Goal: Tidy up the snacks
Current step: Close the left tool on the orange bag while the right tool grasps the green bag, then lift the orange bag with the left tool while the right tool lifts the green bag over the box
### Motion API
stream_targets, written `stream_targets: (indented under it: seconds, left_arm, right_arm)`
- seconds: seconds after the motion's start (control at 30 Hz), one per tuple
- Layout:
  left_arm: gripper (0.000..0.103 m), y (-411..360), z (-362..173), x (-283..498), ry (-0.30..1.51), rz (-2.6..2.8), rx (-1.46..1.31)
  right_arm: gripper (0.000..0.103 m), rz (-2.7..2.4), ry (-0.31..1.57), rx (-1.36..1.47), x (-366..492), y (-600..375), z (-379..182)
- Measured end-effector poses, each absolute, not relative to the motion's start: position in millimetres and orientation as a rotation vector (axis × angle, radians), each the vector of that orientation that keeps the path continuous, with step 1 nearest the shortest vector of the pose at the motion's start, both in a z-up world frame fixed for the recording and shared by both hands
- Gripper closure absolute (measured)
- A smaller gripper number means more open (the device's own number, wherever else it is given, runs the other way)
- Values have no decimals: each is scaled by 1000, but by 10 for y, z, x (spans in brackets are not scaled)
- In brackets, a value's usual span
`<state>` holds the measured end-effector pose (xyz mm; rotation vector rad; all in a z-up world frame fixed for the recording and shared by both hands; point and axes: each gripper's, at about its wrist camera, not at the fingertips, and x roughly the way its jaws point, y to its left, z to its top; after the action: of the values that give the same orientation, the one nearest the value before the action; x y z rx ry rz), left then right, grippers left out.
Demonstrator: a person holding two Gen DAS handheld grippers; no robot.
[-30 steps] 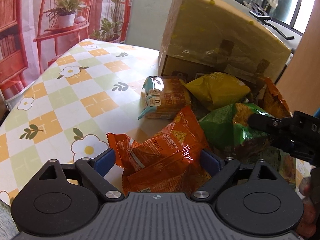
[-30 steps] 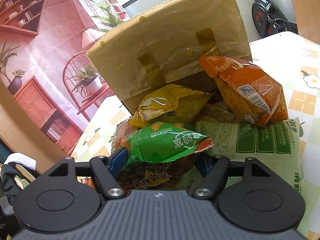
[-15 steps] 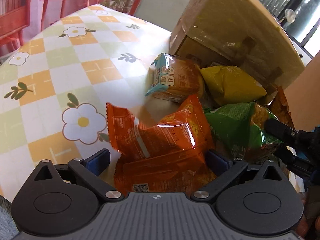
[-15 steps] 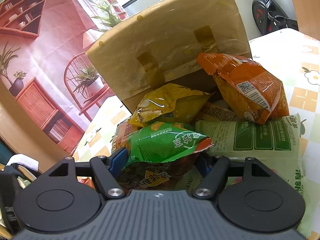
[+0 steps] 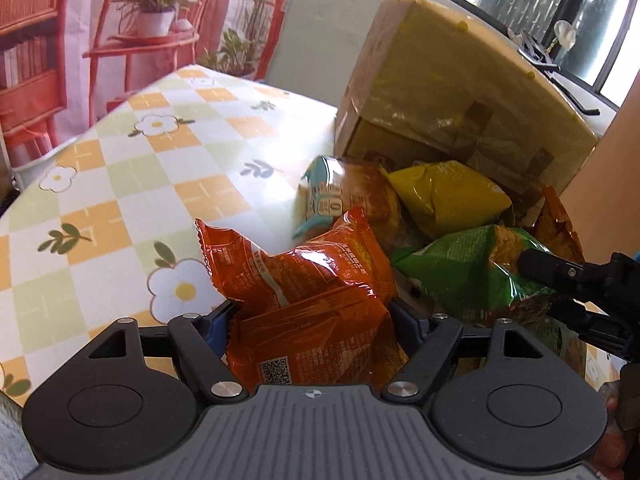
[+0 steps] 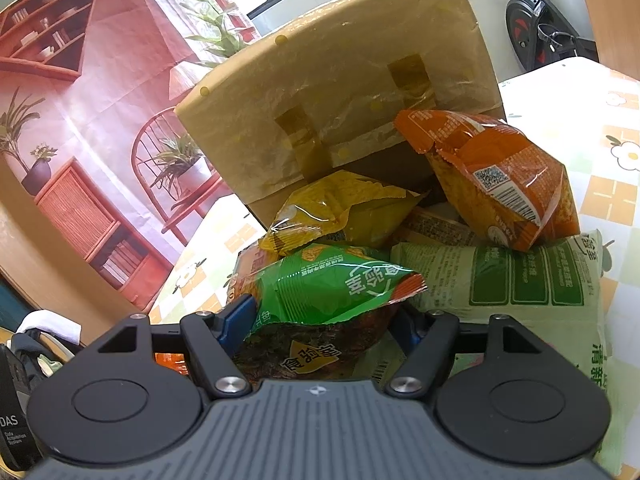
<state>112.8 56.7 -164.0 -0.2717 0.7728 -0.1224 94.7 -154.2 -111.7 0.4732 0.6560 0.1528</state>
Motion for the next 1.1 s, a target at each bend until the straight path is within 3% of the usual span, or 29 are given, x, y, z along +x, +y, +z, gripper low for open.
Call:
stream_targets:
  seconds: [1.1]
  left_arm:
    - [22,421,-554,1009,455,-217,-162]
  right_arm:
    - [32,209,360,379,484,-1580,-288]
